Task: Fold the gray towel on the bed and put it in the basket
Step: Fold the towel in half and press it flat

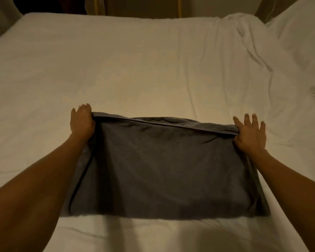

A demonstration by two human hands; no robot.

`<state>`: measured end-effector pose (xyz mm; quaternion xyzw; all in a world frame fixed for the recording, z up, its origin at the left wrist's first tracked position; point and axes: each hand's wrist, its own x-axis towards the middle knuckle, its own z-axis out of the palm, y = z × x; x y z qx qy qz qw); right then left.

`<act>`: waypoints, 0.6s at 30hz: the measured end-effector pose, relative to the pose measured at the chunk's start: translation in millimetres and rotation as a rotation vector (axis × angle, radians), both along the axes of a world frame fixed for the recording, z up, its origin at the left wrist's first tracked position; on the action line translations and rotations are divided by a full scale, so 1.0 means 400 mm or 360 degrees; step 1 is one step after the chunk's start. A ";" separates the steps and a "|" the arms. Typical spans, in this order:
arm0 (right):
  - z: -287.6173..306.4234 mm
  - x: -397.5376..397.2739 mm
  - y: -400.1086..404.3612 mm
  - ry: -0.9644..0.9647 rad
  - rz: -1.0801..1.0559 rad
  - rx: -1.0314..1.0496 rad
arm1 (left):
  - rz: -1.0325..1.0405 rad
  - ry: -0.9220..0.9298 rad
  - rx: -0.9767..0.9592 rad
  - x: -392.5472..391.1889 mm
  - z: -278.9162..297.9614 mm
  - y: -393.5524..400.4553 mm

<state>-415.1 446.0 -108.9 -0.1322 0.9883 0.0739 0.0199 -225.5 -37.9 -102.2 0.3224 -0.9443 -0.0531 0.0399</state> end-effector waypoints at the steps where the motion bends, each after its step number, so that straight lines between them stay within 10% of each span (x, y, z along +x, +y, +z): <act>1: -0.007 -0.017 -0.014 -0.0001 -0.0012 -0.0016 | 0.0020 0.0015 -0.0011 -0.023 -0.004 -0.003; 11: -0.112 -0.064 -0.086 -0.0012 -0.0054 -0.0069 | 0.0331 -0.0163 0.0171 -0.083 -0.119 0.034; 18: -0.177 0.093 -0.188 0.0183 0.0251 -0.0376 | -0.0344 -0.0002 0.0106 -0.025 -0.215 0.258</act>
